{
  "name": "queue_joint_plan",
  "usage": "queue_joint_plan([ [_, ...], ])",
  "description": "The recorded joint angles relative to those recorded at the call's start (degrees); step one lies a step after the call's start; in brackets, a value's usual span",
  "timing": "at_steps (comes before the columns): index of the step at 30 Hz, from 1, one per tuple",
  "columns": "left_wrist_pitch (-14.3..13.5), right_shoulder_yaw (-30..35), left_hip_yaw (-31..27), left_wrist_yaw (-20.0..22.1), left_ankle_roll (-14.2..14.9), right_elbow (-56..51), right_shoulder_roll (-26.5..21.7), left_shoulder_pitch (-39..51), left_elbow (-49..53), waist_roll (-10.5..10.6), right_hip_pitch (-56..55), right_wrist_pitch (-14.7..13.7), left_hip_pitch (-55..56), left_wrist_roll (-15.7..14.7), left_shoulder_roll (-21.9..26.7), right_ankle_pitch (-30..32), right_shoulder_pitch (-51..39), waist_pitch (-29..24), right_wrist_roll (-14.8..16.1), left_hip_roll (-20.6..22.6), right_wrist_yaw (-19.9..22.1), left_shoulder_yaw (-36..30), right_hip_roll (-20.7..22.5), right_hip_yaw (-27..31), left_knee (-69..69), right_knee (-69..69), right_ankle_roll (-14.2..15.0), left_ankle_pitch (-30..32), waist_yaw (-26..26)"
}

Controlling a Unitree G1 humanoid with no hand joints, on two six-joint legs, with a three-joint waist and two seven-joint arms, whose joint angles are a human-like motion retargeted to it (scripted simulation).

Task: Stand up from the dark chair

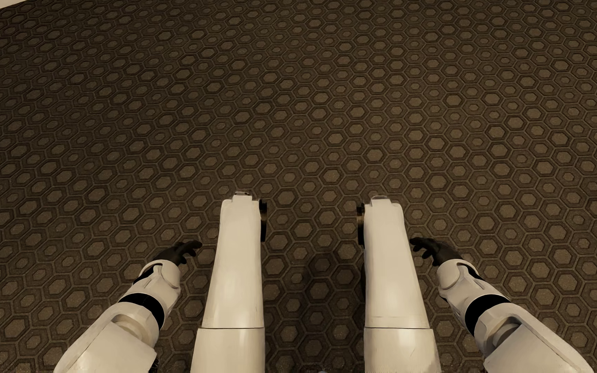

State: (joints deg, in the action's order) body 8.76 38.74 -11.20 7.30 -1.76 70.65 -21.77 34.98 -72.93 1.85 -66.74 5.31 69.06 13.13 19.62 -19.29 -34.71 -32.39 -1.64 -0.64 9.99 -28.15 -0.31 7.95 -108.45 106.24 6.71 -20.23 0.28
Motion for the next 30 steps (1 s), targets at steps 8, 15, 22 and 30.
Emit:
queue_joint_plan([
  [8, -1.33, -0.29, -0.72, 1.48, 1.0, -0.71, -1.08, 5.7, -0.19, 0.3, -6.55, -1.04, 6.73, -0.91, 1.12, -1.71, -6.02, -4.53, -0.44, 0.38, 1.24, 0.24, -0.63, 0.88, 0.06, 0.06, 2.92, -0.86, -0.23],
  [15, -2.69, -0.68, -0.17, 3.59, 1.05, -0.62, -1.45, 5.5, 0.46, 1.08, -4.74, -2.72, 5.93, -1.93, 2.48, -6.82, -6.08, -3.75, 0.16, 0.24, 2.49, -5.34, -0.86, 0.11, 9.03, -9.42, 3.29, -3.27, -0.37],
  [22, -2.48, -4.93, 4.76, 1.81, -0.56, -1.14, -2.43, -10.32, 1.24, 0.67, 18.12, -2.44, -18.08, 0.65, 2.09, -3.66, 6.38, 5.9, -1.61, -0.64, 1.42, -0.73, -0.6, -3.75, 37.02, -38.3, 2.05, -2.42, -0.45],
  [30, -3.2, -9.84, 11.18, -0.12, 1.15, -1.07, -6.09, -28.87, 0.97, -0.48, 38.55, -2.07, -54.58, 1.53, 3.78, 14.68, 21.27, 18.71, -5.43, -1.06, -2.62, 6.69, -4.08, -6.86, 79.62, -59.71, 14.07, 8.92, -1.26],
])
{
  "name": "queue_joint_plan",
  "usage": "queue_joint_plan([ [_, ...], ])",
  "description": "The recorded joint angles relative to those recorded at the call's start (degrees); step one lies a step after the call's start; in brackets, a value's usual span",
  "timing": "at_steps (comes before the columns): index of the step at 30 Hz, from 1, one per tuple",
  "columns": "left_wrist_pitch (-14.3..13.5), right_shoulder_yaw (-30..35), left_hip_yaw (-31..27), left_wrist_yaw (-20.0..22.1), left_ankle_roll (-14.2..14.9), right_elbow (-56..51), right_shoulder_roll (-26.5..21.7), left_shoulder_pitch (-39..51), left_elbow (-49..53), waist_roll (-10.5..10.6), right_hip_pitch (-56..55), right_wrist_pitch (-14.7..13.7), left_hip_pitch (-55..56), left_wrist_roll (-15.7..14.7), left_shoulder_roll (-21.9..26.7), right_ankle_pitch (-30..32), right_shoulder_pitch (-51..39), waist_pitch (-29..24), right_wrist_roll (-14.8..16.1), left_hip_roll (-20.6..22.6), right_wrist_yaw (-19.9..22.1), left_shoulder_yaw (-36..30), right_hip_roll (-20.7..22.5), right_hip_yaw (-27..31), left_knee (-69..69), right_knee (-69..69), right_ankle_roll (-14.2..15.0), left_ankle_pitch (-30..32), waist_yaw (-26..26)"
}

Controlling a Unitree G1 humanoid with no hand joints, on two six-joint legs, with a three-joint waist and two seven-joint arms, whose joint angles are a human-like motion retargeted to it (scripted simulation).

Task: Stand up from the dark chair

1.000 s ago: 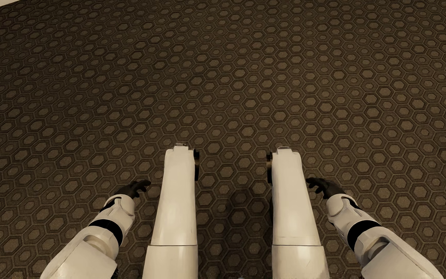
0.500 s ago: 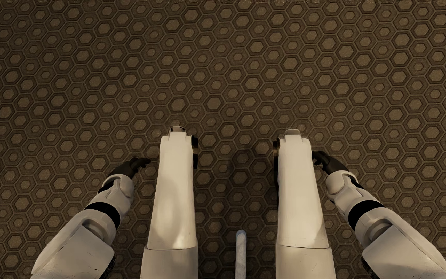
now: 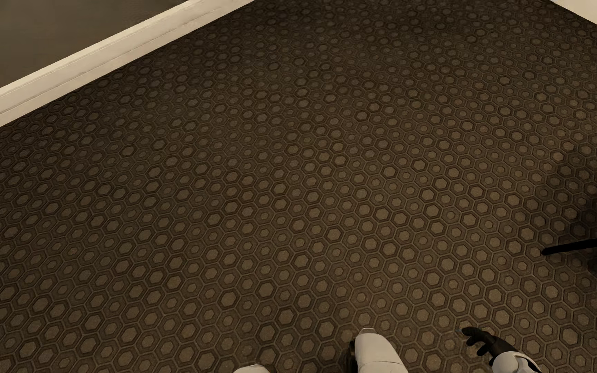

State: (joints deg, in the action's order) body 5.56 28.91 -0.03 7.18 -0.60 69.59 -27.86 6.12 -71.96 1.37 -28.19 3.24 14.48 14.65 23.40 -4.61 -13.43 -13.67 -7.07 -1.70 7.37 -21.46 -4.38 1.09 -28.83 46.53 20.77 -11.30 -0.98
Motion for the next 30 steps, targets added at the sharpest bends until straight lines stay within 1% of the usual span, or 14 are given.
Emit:
queue_joint_plan([
  [8, -0.76, -1.35, 6.88, 0.32, 2.9, 2.0, -1.35, -0.53, -2.17, 1.7, 5.78, 0.63, -21.5, -0.7, 0.26, 1.04, 1.92, 5.47, -0.04, -4.18, -1.27, 4.05, -3.79, -2.87, 13.39, -28.43, -6.71, -2.68, -0.94],
  [10, -1.88, -1.99, 8.12, 2.02, 5.88, 2.06, -0.55, -0.41, -0.67, 1.94, 6.56, 0.44, -24.84, -2.04, 0.76, 3.39, 1.99, 5.78, -0.73, -6.93, -1.95, 4.78, -2.61, -4.51, 12.4, -24.44, -5.22, -1.03, -1.25],
  [12, -2.24, -0.71, 7.3, 2.87, 10.71, 2.02, 0.65, -1.67, 0.42, 2.0, 9.61, 0.55, -23.55, -2.23, 1.29, 4.07, 2.81, 6.38, -1.23, -10.49, -1.45, 5.32, 0.33, -4.4, 3.15, -23.73, -9.14, 5.13, -1.35],
  [14, -1.92, 0.88, 4.52, 3.3, 11.74, 1.13, -0.31, -1.64, 0.84, 2.92, 15.96, 0.75, -15.8, -2.41, 0.31, 4.2, 2.85, 5.75, -2.53, -12.11, -1.23, 7.67, 2.58, -5.32, -14.02, -28.73, -13.88, 15.2, 0.35],
  [16, -1.9, 3.75, 1.26, 4.51, 10.09, 0.63, -1.54, -2.48, 0.98, 2.83, 20.56, 0.72, -6.72, -2.71, -1.28, 3.25, 1.67, 4.04, -2.4, -10.07, -0.09, 10.28, 3.52, -6.16, -27.44, -31.04, -14.42, 11.19, 2.93],
  [18, -1.12, 4.93, -1.12, 2.53, 7.88, 1.03, -2.33, -3.87, 0.39, 2.6, 24.38, 0.81, 1.02, -1.03, -2.62, 1.25, 0.24, 3.4, -1.74, -5.87, 0.8, 11.8, 4.14, -6.13, -28.08, -32.78, -15.27, 6.82, 5.24],
  [20, -0.55, 4.52, -2.46, 0.47, 5.84, 0.59, -3.58, -4.48, -0.53, 2.51, 28.61, 0.15, 7.14, -0.14, -3.74, -1.35, -0.52, 3.15, -0.26, -1.23, 0.78, 12.59, 4.27, -6.4, -17.46, -35.3, -14.8, 5.41, 6.89],
  [22, -0.98, 5.34, -2.37, 1.49, 4.85, 0.88, -4.54, -5.06, -2.0, 2.63, 32.81, -0.67, 8.86, -1.58, -4.72, -3.58, -0.61, 3.28, 0.46, 3.03, 1.61, 12.92, 4.64, -6.71, 1.05, -37.2, -14.8, 9.1, 7.9],
  [24, -0.56, 6.3, -1.03, 1.28, 5.34, 1.56, -4.35, -6.67, -2.47, 2.87, 36.6, -0.86, 7.19, -2.18, -4.39, -4.36, -0.42, 4.21, 0.46, 4.29, 1.13, 13.44, 5.64, -7.65, 15.43, -37.34, -15.28, 15.72, 8.45],
  [26, 0.17, 5.11, 1.04, 0.52, 6.1, 1.6, -2.98, -8.92, -3.15, 2.68, 39.44, -0.49, 4.49, -1.93, -2.95, -4.97, 0.22, 5.5, -0.76, 2.94, 0.17, 14.51, 6.87, -7.99, 13.31, -32.88, -15.22, 14.82, 8.22],
  [27, 0.46, 4.09, 1.18, 1.05, 5.31, 1.35, -2.12, -9.67, -3.57, 1.84, 39.28, -0.46, 2.51, -2.51, -2.2, -4.6, 0.83, 6.1, -0.59, 2.81, 0.93, 14.6, 6.28, -8.29, 13.79, -27.01, -13.56, 16.08, 7.56],
  [28, 0.54, 2.94, 0.28, 0.73, 4.45, 1.33, -1.58, -9.36, -4.79, 1.17, 37.36, -0.32, 0.41, -3.02, -1.97, -2.04, 1.64, 6.06, 0.36, 3.35, 1.27, 13.76, 4.22, -8.57, 12.62, -17.75, -8.29, 16.16, 6.75],
  [29, 1.06, 2.37, -0.14, 0.76, 3.03, 1.16, -1.31, -9.1, -4.9, 0.76, 33.96, 0.19, -1.84, -3.67, -1.88, 4.9, 2.57, 5.91, 1.57, 3.63, 0.99, 12.99, 1.57, -9.03, 11.64, -6.75, -0.14, 15.05, 5.93],
  [30, 1.18, 2.68, 0.34, 1.33, 1.07, 0.9, -1.11, -8.8, -3.79, 0.21, 29.64, 0.6, -4.44, -4.69, -1.55, 9.62, 2.76, 5.34, 2.53, 3.62, 0.0, 12.67, -0.96, -9.18, 11.17, 4.46, 3.37, 12.88, 5.14],
])
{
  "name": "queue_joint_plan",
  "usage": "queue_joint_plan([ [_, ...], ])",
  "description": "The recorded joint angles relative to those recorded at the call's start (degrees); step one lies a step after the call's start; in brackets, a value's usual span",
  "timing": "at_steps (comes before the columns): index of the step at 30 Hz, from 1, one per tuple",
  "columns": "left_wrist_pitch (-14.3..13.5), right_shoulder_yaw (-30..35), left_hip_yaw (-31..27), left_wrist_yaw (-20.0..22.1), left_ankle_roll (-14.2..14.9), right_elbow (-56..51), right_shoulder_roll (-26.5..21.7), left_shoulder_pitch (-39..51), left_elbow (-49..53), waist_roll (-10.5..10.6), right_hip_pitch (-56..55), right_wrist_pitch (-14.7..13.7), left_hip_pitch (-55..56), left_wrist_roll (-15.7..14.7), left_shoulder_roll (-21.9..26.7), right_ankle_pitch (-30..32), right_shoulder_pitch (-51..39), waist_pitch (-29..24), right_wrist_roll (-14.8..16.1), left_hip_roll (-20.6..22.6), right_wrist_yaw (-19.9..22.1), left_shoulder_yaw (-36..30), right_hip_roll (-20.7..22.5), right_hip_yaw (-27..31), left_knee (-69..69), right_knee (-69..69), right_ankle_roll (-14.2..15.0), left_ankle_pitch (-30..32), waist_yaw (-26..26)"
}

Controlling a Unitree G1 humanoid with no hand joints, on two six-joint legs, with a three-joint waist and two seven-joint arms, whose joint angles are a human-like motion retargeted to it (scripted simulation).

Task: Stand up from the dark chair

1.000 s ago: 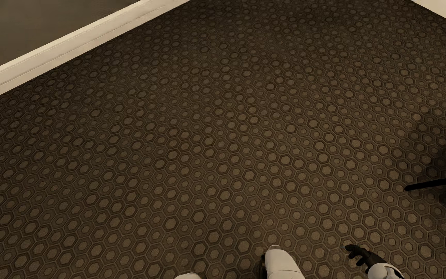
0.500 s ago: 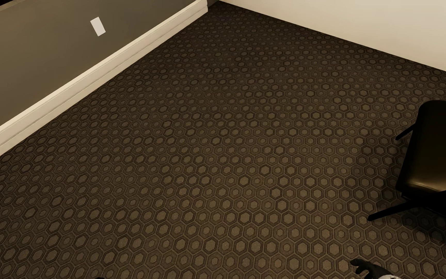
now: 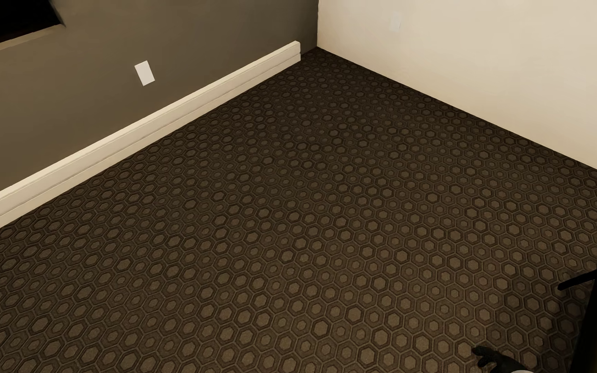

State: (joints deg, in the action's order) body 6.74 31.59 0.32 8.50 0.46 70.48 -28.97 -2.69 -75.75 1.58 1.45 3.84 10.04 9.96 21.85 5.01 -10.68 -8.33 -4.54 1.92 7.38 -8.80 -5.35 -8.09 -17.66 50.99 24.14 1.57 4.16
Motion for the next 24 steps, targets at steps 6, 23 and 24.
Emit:
queue_joint_plan([
  [6, -2.8, -2.35, -0.64, 3.72, 2.43, 1.46, 1.67, 3.83, 4.71, 0.21, -12.48, 0.18, -8.43, -0.16, 0.46, -7.97, 2.43, 0.69, 0.44, -4.23, 0.06, -3.44, -3.06, 4.53, -0.37, -8.94, -7.56, -6.42, -3.56],
  [23, -3.27, -6.56, -3.51, 0.29, 8.98, 0.14, -2.54, 9.06, -1.85, 1.63, -3.52, -2.3, 4.76, 5.94, -2.44, -9.13, 3.88, 3.1, 1.1, -10.13, 0.69, -11.55, -1.76, 5.2, -9.52, -40.11, -8.65, -6.35, -1.18],
  [24, -3.54, -6.46, -3.05, 0.52, 8.24, 0.77, -1.96, 9.07, -1.68, 1.79, -3.31, -2.27, 3.82, 5.15, -2.35, -8.93, 4.01, 3.28, 1.62, -9.38, 0.7, -11.47, -1.35, 5.06, -8.0, -40.63, -9.32, -7.14, -1.22],
])
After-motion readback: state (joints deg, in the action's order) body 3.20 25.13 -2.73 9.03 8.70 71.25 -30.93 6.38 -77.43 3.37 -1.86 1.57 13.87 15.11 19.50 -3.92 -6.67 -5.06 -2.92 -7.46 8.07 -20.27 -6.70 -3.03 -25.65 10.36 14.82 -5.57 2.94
